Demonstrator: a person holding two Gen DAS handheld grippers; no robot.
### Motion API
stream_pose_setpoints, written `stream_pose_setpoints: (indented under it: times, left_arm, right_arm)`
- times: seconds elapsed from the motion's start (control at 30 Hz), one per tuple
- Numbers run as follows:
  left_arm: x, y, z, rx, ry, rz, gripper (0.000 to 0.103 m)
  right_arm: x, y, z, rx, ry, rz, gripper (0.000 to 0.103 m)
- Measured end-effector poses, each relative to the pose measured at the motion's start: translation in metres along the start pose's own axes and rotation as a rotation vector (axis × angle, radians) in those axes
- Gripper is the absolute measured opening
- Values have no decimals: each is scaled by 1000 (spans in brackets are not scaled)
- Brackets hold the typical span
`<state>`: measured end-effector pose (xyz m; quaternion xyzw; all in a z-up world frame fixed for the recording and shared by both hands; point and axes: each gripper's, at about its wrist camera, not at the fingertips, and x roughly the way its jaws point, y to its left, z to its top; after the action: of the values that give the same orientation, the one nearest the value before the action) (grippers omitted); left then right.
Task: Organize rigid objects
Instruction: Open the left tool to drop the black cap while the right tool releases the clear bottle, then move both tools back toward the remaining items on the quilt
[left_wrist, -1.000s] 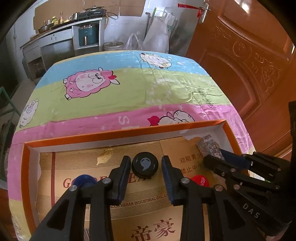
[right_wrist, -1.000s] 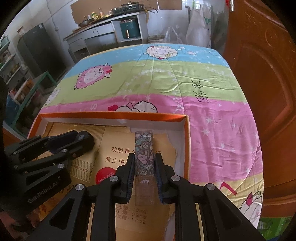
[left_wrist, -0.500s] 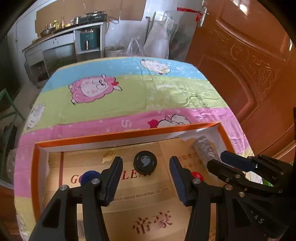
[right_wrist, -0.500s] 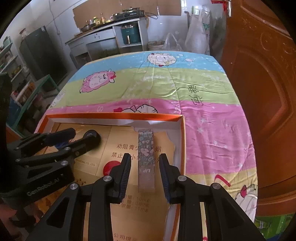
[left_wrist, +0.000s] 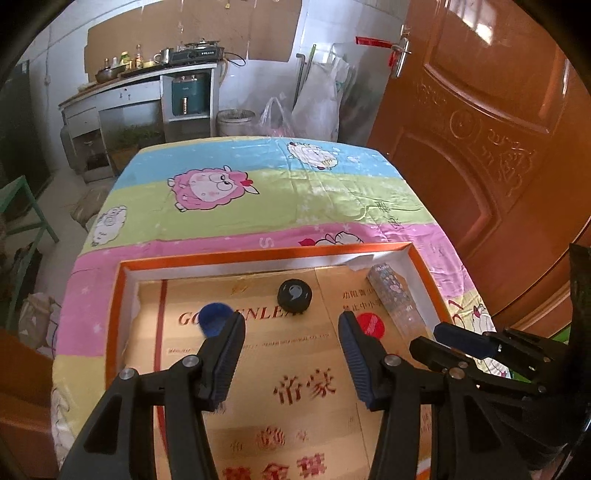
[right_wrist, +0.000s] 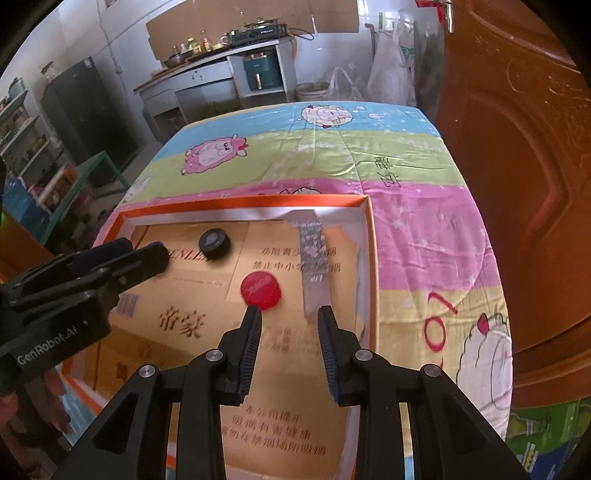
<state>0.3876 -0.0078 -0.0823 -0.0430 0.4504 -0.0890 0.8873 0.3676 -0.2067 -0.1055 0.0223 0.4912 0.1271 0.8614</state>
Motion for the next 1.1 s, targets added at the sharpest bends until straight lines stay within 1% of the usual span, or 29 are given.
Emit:
stream_pose_setpoints:
  times: [0.57, 0.87, 1.1]
  left_arm:
    - [-79, 10, -34, -29, -81, 4, 52]
    - [-110, 20, -57, -46, -114, 3, 52]
    - [-136, 21, -72, -36, -153, 10, 52]
  right_arm:
    - [-66, 29, -36, -23, -66, 12, 32]
    - [-88, 45, -55, -40, -89, 17, 32]
    - [-104, 54, -71, -45, -104, 22, 32]
